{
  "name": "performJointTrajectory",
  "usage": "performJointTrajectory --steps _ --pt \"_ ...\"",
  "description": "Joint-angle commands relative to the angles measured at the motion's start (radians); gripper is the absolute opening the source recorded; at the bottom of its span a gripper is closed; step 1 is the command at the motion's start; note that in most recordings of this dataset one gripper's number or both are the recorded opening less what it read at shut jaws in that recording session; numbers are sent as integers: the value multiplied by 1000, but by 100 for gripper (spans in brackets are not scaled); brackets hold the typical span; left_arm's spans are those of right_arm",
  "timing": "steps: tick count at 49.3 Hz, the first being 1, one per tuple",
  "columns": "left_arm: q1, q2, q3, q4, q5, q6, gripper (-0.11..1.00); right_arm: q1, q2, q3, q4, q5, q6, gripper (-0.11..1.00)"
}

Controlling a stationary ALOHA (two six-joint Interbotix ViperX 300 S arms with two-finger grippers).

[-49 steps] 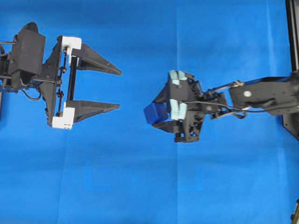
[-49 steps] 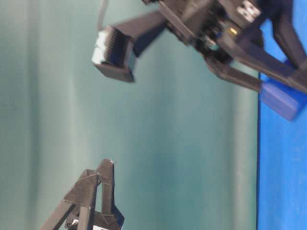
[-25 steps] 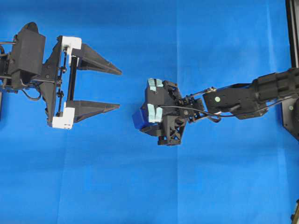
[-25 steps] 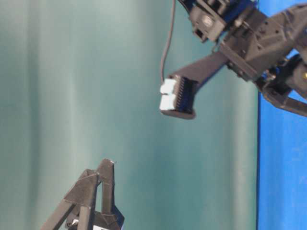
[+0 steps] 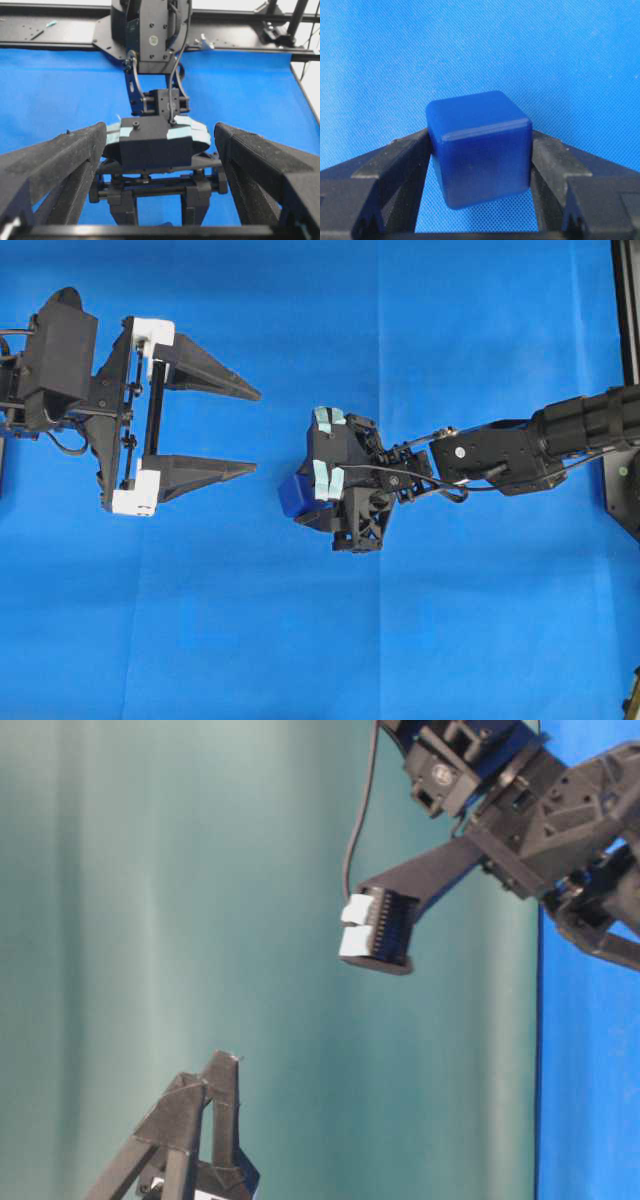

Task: Handover the blue block to the right arm after grasping it with the left arm, then place it in the designated position.
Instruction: 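Move the right gripper toward table center and lower the cube, then open the right gripper to release the cube on the table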

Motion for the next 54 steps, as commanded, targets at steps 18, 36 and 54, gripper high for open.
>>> performJointTrajectory --steps 18,36,54 --pt "3 -8 -21 0 -11 0 93 -2 0 -20 32 -11 0 48" --pt "3 -11 -18 0 -9 0 93 -2 -9 -20 48 -8 -2 91" --pt "3 -14 -17 2 -9 2 93 6 -169 -5 43 63 -11 89"
